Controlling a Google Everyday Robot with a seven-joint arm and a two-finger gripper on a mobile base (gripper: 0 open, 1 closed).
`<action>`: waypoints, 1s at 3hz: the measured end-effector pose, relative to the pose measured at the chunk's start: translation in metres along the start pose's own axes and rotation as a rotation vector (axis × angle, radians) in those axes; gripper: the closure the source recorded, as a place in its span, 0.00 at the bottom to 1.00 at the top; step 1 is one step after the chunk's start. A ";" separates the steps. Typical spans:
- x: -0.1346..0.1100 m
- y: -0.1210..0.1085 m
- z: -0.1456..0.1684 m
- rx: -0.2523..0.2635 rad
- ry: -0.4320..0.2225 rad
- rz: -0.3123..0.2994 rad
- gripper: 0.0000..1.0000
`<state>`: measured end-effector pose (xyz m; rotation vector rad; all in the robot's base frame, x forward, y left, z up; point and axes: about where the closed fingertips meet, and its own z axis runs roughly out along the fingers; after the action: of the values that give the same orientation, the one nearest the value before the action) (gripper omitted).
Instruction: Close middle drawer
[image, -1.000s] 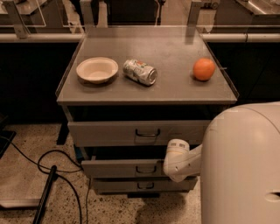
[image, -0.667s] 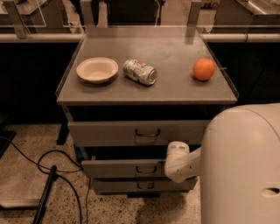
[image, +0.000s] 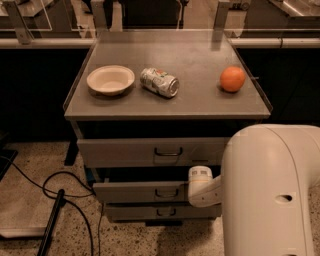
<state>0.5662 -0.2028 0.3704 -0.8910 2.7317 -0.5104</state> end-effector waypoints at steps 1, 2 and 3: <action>-0.007 -0.006 0.009 0.035 -0.018 0.014 1.00; -0.008 -0.007 0.010 0.039 -0.021 0.013 1.00; -0.008 -0.007 0.010 0.039 -0.021 0.013 0.81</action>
Offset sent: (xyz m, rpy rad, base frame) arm 0.0106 -0.0024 -0.0049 -0.0125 -0.0351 -0.0084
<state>0.5790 -0.2057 0.3651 -0.8634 2.6973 -0.5462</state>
